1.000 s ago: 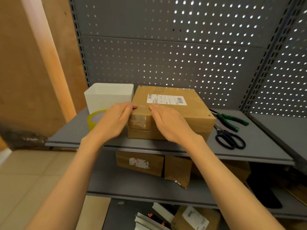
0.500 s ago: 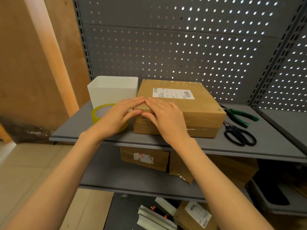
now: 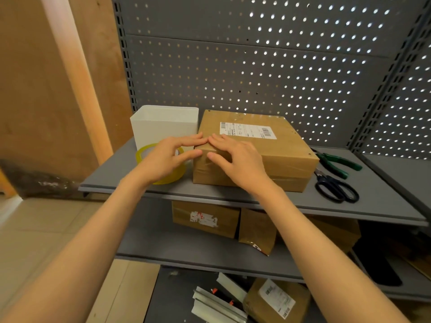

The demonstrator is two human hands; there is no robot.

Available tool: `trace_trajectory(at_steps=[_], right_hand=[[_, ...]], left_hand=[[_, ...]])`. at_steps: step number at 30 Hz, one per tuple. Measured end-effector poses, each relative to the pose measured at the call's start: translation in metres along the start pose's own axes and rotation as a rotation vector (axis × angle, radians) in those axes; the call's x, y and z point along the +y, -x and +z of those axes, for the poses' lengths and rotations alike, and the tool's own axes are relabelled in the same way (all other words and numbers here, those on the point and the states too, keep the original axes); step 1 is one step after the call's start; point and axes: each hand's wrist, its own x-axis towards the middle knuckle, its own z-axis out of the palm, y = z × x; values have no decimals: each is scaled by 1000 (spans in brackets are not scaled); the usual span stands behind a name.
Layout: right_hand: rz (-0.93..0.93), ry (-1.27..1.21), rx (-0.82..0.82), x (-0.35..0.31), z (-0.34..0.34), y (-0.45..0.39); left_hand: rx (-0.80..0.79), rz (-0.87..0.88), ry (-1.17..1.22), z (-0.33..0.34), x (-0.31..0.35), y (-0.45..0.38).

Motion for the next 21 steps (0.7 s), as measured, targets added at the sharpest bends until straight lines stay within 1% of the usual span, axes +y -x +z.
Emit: trace_trajectory(at_steps=[2, 4, 6, 8, 12, 14, 16, 18, 21], right_hand=[[4, 17, 93, -1, 7, 3], [-10, 26, 129, 0, 11, 4], [-27, 31, 148, 1, 13, 2], [-37, 33, 177, 2, 14, 2], [-69, 42, 237, 3, 19, 4], [-105, 82, 268, 3, 21, 6], [-144, 155, 264, 5, 21, 7], [-174, 221, 190, 7, 18, 7], [-177, 299, 30, 8, 8, 8]], left_hand=[[155, 21, 19, 9, 1, 6], [276, 66, -5, 19, 1, 11], [350, 124, -47, 24, -1, 13], [383, 172, -97, 26, -3, 12], [407, 178, -88, 30, -1, 15], [396, 134, -33, 32, 2, 17], [357, 88, -13, 31, 4, 18], [304, 63, -53, 28, 5, 20], [239, 32, -180, 21, 7, 20]])
